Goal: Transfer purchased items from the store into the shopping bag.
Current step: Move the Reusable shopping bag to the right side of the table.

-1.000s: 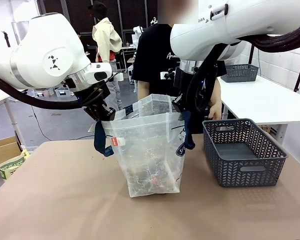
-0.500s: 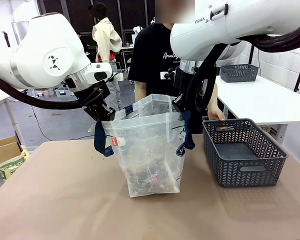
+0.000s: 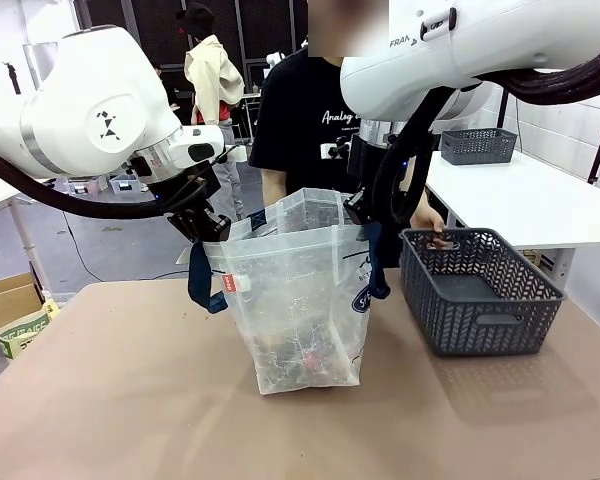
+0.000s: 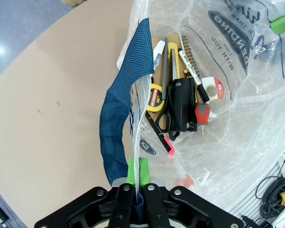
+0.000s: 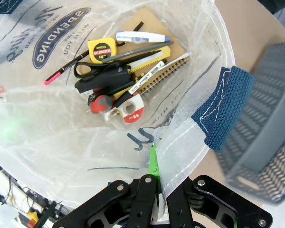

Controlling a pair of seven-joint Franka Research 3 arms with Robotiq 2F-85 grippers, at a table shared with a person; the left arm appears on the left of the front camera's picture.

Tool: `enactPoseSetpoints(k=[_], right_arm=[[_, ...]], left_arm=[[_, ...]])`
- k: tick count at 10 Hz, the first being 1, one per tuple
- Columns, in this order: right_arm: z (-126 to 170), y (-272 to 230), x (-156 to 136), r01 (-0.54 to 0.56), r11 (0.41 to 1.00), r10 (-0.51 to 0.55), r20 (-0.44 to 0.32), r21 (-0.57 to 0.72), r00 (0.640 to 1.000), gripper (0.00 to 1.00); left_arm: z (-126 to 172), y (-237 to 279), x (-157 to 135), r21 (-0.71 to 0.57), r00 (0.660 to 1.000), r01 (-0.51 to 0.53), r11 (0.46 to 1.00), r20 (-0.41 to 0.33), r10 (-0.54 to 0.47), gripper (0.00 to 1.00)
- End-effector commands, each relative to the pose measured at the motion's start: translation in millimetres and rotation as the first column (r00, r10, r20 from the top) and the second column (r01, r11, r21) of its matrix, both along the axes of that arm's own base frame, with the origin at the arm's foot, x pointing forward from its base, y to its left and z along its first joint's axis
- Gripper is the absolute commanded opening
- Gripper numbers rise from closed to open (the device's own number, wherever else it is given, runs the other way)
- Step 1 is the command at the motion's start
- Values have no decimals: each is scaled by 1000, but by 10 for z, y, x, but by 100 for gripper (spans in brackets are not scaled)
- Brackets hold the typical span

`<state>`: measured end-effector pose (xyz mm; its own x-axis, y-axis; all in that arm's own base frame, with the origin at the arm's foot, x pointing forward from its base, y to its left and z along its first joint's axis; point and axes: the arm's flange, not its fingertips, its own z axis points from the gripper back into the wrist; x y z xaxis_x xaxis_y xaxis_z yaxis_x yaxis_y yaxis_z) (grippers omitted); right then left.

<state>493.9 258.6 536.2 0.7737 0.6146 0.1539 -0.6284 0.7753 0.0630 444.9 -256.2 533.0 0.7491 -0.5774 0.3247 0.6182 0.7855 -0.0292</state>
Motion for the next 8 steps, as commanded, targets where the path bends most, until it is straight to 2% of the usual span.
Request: enactPoseSetpoints(k=[1,4,6,8], right_arm=[[15,-5,1,1,1000,-1,6,1,1000,0],[0,0,0,0,1000,0,0,0,1000,0],[45,64,-25,71,997,-71,7,12,997,0],[81,88,-16,133,991,-133,-18,24,991,0]], left_arm=[[12,8,-3,-2,1000,-10,1000,0,10,0],[0,0,0,0,1000,0,1000,0,0,0],[34,-40,-22,-25,1000,0,1000,31,1,0],[59,-70,-41,-31,998,14,999,65,-12,0]])
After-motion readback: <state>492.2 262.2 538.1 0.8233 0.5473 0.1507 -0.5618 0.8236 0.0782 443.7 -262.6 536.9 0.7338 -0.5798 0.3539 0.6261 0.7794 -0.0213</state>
